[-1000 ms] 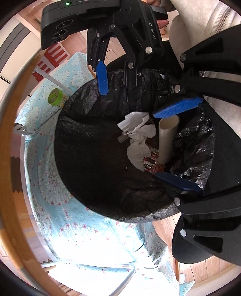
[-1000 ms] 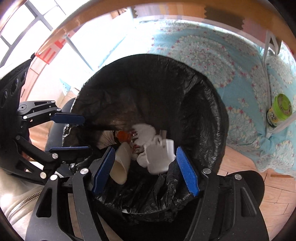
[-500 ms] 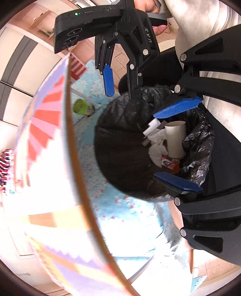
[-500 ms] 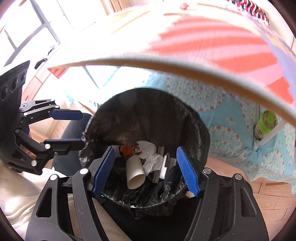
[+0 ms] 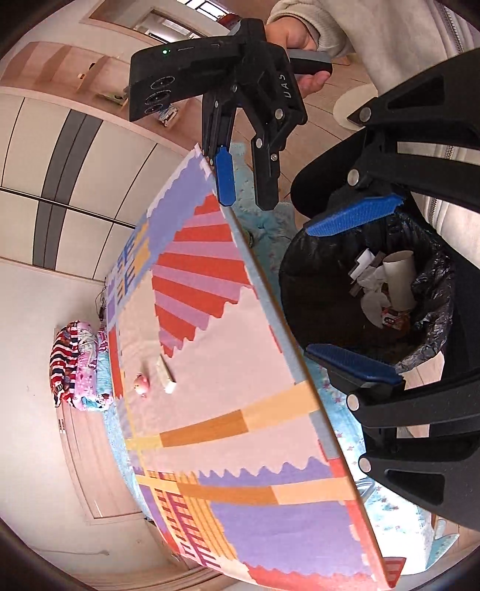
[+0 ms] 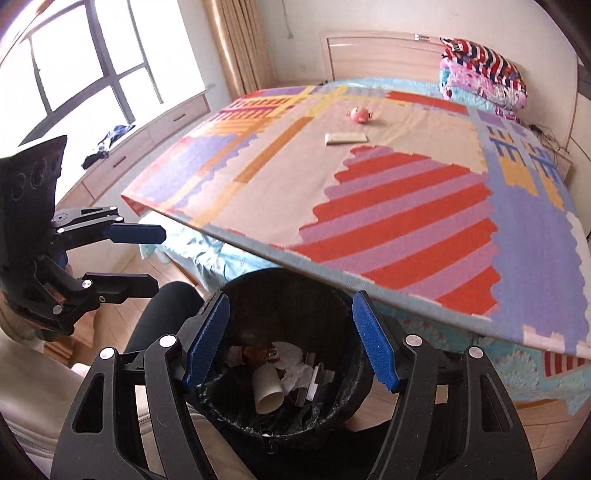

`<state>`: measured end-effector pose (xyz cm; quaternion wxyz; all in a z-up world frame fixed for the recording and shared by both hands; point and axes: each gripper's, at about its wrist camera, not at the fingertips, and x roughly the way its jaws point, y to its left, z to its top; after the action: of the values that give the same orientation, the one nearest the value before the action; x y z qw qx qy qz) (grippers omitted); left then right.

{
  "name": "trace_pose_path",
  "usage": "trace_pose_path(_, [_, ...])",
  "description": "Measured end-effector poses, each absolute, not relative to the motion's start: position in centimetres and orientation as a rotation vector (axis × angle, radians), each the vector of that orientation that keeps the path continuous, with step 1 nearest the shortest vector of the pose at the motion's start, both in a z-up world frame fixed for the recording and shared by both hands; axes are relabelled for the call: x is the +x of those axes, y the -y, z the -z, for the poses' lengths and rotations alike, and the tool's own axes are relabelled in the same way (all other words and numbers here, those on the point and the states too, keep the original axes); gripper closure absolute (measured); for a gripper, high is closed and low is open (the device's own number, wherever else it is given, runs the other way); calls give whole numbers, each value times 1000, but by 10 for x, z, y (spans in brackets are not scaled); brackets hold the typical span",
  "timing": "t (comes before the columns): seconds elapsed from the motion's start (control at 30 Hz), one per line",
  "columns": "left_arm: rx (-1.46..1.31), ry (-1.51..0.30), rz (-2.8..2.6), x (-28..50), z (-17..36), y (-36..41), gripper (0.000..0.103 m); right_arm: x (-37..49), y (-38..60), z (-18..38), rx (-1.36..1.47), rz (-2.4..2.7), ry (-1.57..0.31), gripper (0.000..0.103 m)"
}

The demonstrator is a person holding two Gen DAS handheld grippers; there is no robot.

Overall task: Collect trash
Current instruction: 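Move both tools back over the bed toward the white card and pink toy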

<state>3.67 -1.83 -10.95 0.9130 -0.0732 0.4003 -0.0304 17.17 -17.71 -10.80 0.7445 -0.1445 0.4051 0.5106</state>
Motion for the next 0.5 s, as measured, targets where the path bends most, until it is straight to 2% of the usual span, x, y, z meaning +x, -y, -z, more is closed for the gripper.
trace_pose_path(0.5, [-103, -784, 30, 90, 88, -22, 44, 221, 146, 78, -325, -1104, -780, 34])
